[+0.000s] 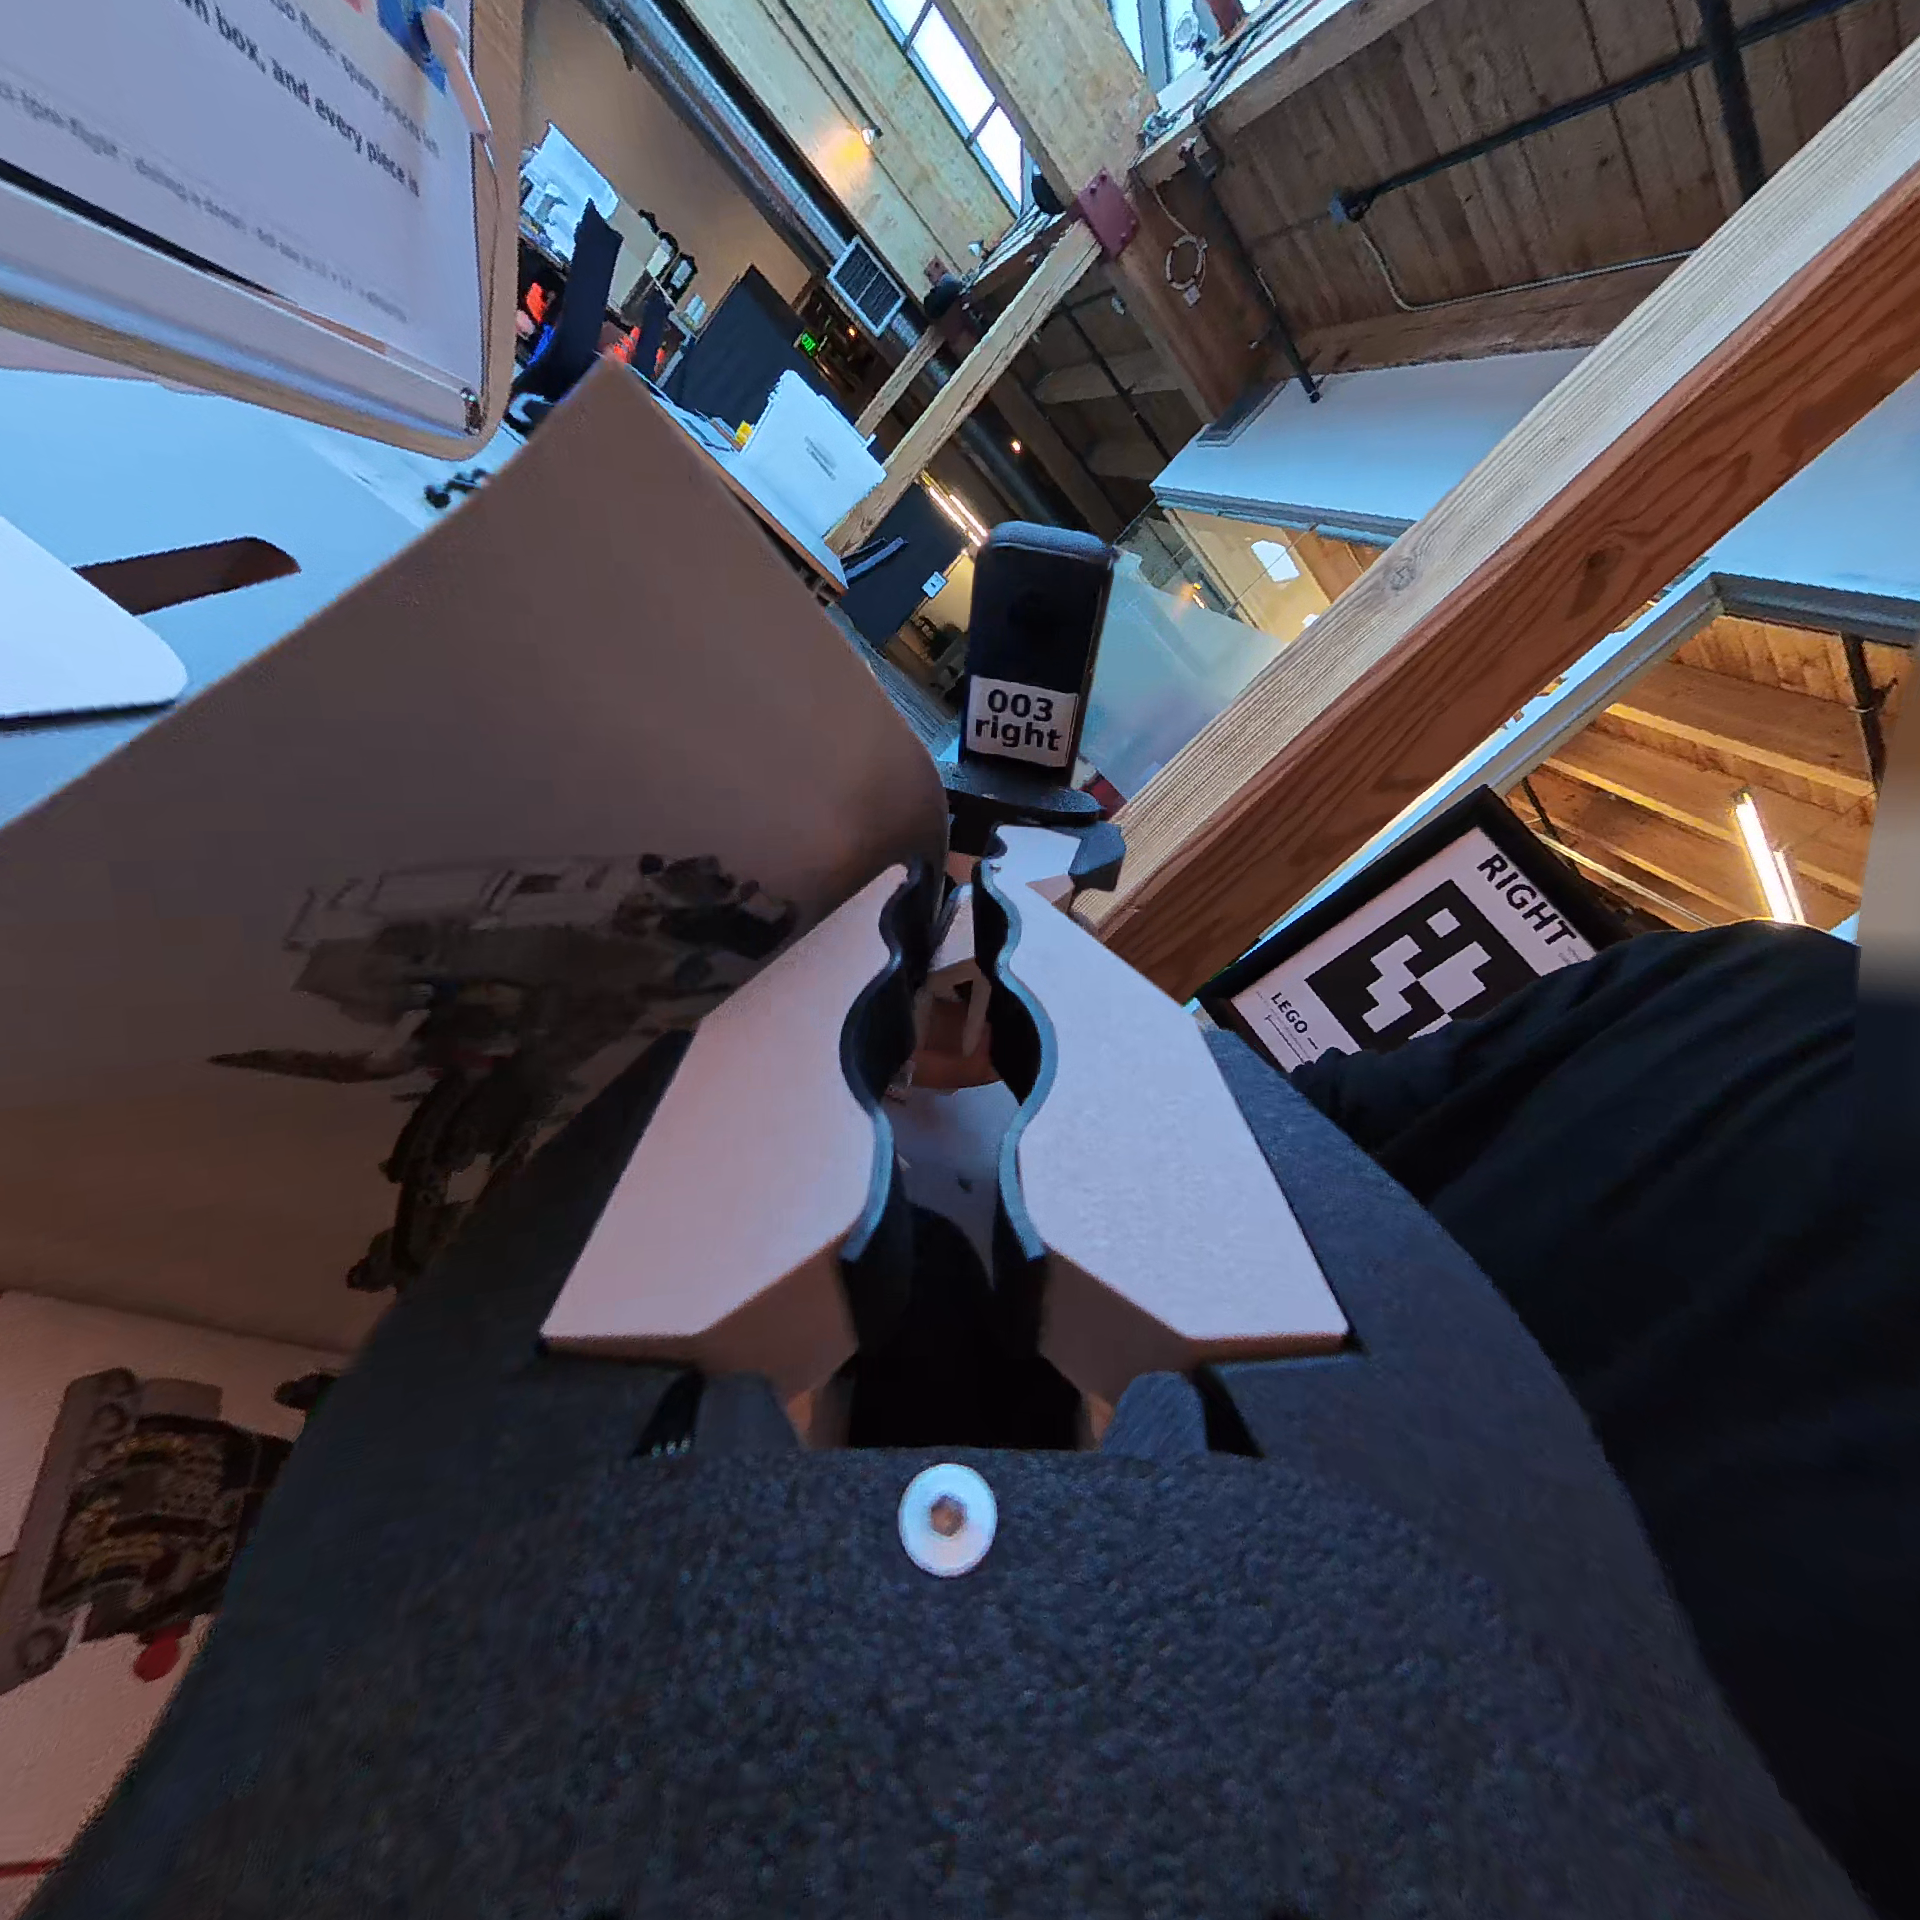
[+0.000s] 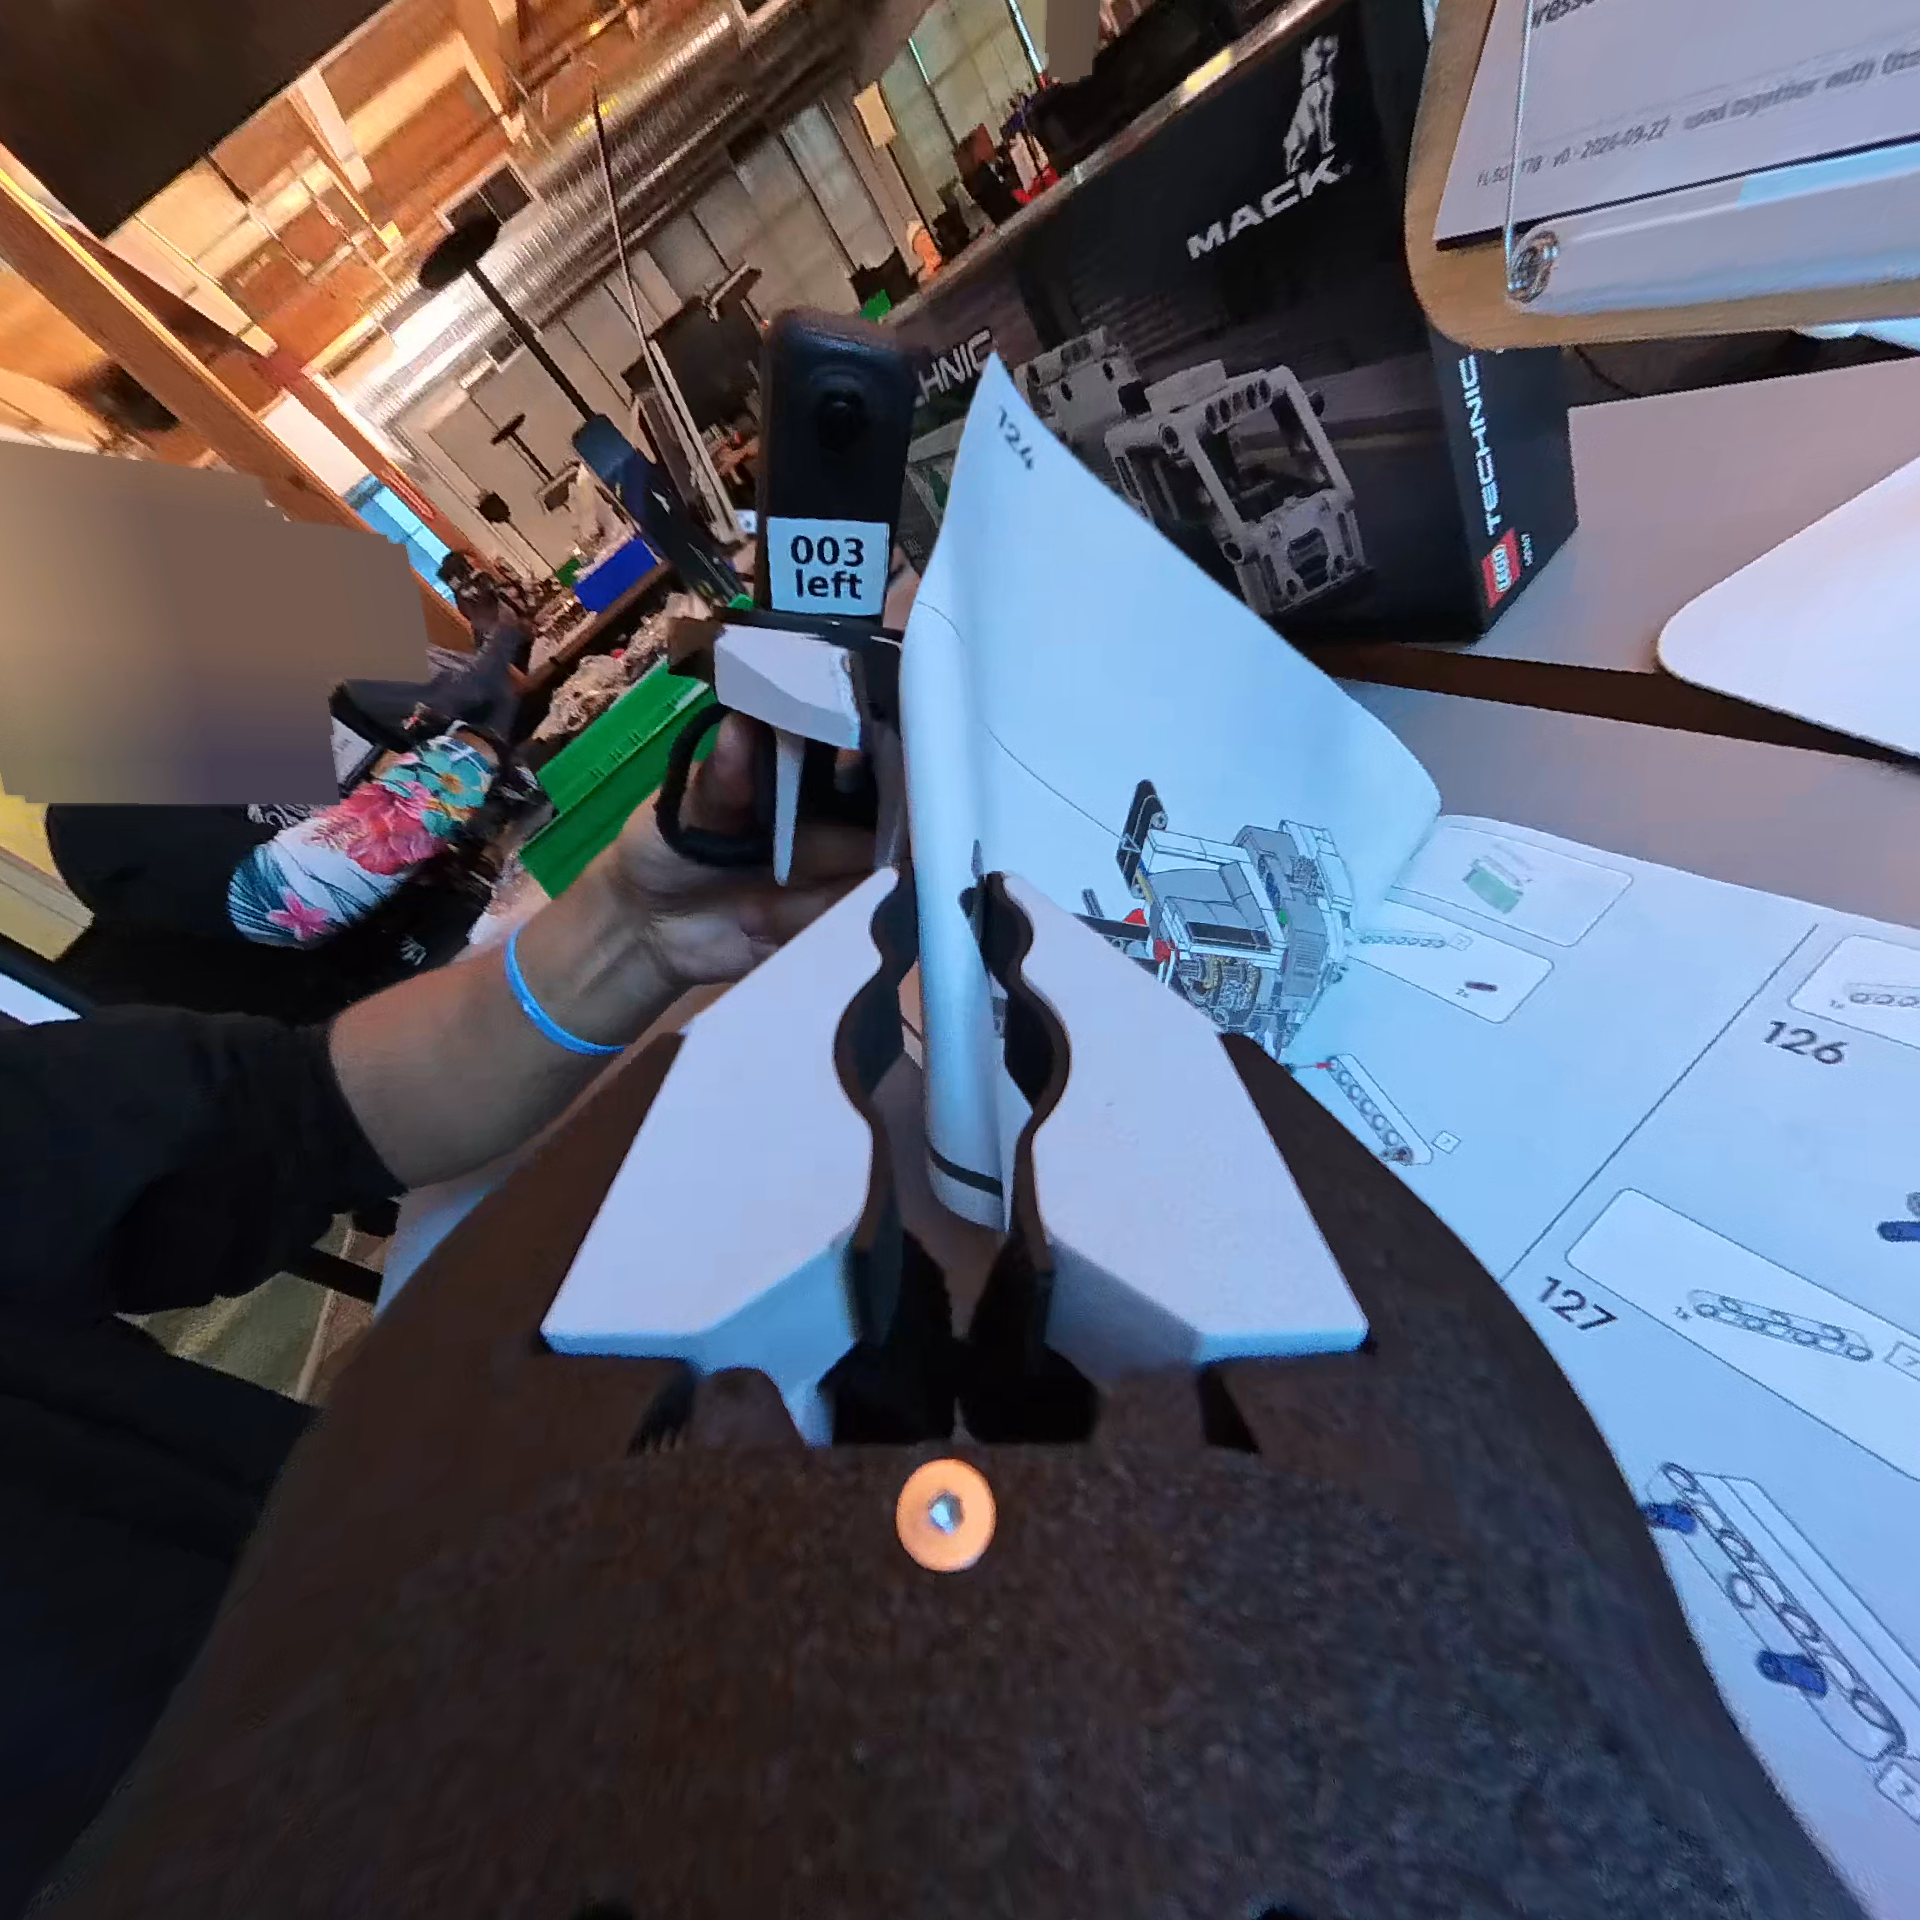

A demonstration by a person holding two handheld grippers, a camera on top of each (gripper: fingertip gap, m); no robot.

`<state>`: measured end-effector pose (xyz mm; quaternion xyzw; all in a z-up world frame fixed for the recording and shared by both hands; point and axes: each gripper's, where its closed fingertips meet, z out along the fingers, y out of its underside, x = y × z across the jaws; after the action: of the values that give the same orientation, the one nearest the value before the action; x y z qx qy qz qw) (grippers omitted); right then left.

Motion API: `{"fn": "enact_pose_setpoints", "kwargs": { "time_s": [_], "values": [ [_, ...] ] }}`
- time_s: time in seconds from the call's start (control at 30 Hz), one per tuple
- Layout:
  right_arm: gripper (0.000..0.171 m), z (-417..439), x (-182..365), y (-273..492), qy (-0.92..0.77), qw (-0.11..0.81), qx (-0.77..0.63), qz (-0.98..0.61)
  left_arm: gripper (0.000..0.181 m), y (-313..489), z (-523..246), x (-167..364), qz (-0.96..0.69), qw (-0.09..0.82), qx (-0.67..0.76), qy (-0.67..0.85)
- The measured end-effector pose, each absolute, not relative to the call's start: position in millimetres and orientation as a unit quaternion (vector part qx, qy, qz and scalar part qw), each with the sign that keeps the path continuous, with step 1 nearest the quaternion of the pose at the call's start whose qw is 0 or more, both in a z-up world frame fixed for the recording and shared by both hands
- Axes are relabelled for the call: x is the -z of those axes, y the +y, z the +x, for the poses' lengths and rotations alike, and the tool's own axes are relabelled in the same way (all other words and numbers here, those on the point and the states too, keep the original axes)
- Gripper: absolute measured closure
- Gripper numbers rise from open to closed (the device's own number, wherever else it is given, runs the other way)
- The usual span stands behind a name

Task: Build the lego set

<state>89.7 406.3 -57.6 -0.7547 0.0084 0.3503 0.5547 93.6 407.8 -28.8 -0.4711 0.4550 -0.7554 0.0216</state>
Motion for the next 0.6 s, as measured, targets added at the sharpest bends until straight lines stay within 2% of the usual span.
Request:
{"fn": "enact_pose_setpoints", "kwargs": {
  "time_s": [0.03,0.43,0.6],
  "values": [
    [0.160,90,58,406,0.009,0.554,-0.353,-0.754,0.177,408,94,29,-0.471,0.026,0.754,0.457],
    [0.161,94,61,406,0.015,0.551,-0.361,-0.752,0.181,412,104,27,-0.473,0.058,0.753,0.453],
    [0.152,94,60,405,0.017,0.549,-0.370,-0.750,0.181,411,104,26,-0.468,0.056,0.760,0.448]
  ]
}}
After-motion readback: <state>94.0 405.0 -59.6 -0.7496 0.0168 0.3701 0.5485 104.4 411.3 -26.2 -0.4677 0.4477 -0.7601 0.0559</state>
